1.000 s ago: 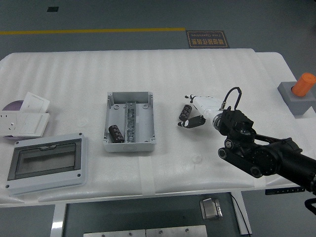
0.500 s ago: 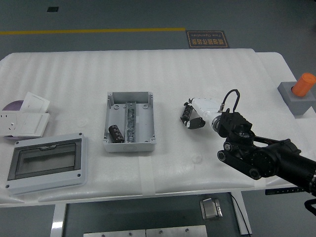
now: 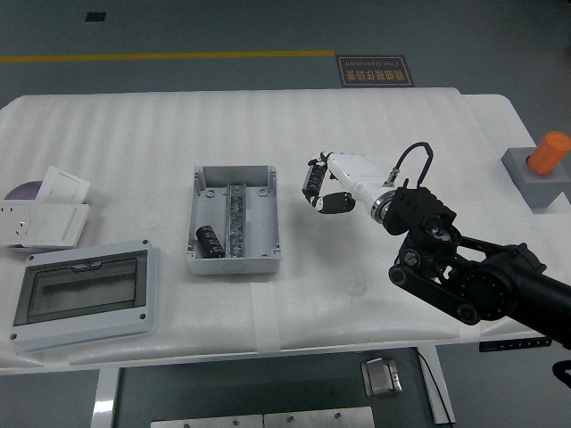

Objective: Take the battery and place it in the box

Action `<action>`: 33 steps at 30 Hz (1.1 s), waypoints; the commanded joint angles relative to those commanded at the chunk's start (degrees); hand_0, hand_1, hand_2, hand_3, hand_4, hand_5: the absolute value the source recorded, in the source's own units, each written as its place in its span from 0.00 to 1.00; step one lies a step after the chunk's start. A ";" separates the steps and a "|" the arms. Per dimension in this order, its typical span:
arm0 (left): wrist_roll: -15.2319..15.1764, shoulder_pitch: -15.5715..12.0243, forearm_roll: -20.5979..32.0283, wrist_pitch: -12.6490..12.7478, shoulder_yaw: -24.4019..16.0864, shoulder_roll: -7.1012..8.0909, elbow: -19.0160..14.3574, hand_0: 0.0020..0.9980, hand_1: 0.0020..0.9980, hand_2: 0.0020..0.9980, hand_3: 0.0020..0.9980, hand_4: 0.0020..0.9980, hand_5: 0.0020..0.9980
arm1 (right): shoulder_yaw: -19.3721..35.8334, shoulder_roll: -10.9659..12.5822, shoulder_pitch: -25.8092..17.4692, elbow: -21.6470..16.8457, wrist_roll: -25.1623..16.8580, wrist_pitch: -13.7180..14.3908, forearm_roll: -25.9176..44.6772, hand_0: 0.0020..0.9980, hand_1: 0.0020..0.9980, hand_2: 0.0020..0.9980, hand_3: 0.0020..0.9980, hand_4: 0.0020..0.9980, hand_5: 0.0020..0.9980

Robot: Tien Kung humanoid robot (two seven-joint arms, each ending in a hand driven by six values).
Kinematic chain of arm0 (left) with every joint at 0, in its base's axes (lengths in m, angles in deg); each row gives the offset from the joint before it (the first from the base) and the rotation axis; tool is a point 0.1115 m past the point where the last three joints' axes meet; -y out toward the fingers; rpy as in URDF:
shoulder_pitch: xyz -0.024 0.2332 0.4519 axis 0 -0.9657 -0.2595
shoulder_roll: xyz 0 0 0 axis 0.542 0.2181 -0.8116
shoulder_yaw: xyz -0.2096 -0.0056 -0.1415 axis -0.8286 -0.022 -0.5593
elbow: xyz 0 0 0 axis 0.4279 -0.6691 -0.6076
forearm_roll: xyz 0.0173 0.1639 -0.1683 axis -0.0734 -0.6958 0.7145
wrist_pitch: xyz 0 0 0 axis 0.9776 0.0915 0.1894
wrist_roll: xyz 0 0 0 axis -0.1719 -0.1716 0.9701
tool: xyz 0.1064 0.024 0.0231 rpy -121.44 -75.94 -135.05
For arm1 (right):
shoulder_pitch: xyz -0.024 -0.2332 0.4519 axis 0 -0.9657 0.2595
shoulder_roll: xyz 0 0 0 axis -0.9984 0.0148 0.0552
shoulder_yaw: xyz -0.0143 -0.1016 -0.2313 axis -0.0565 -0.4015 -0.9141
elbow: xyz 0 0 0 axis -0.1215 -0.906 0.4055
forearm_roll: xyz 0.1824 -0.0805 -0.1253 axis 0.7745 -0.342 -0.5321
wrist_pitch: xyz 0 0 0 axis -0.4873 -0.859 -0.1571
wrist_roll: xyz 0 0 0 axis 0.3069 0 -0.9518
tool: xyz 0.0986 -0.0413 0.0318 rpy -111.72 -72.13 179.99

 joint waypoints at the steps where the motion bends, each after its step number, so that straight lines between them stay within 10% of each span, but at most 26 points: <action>1: 0.18 0.01 -0.39 -0.03 -0.47 0.02 0.00 0.67 0.69 0.56 0.58 0.59 0.45 | -0.15 0.02 0.10 -1.52 -0.03 0.13 0.02 0.71 0.64 0.63 0.73 0.52 0.24; 8: 1.30 -0.16 -2.74 -0.20 -3.08 0.22 0.00 0.67 0.68 0.56 0.58 0.59 0.45 | -2.05 -3.82 -0.26 -5.96 1.51 -1.31 -4.54 0.72 0.65 0.64 0.73 0.53 0.26; 9: 1.37 -0.19 -2.81 -0.23 -3.15 0.24 0.00 0.67 0.68 0.56 0.58 0.59 0.45 | -2.18 -4.87 -0.64 -5.40 1.82 -1.64 -5.74 0.91 0.84 0.88 0.95 0.73 0.43; 19: 1.38 -0.18 -2.46 -0.35 -2.58 0.31 0.00 0.67 0.68 0.56 0.59 0.59 0.45 | -2.90 -8.81 -3.15 -2.37 2.91 -1.26 -10.26 1.00 1.00 1.00 1.00 0.78 0.47; 25: 1.40 -0.22 -1.98 -0.46 -2.19 0.41 0.00 0.67 0.68 0.56 0.58 0.59 0.45 | -0.08 -7.06 -4.23 -3.48 1.97 -0.14 -7.67 1.00 1.00 1.00 1.00 0.80 0.48; 33: 1.17 -0.39 -1.03 -0.43 -1.53 0.42 0.00 0.67 0.68 0.56 0.58 0.59 0.44 | 10.72 1.49 -8.01 -4.88 -0.60 2.26 -3.99 1.00 1.00 1.00 1.00 0.84 0.52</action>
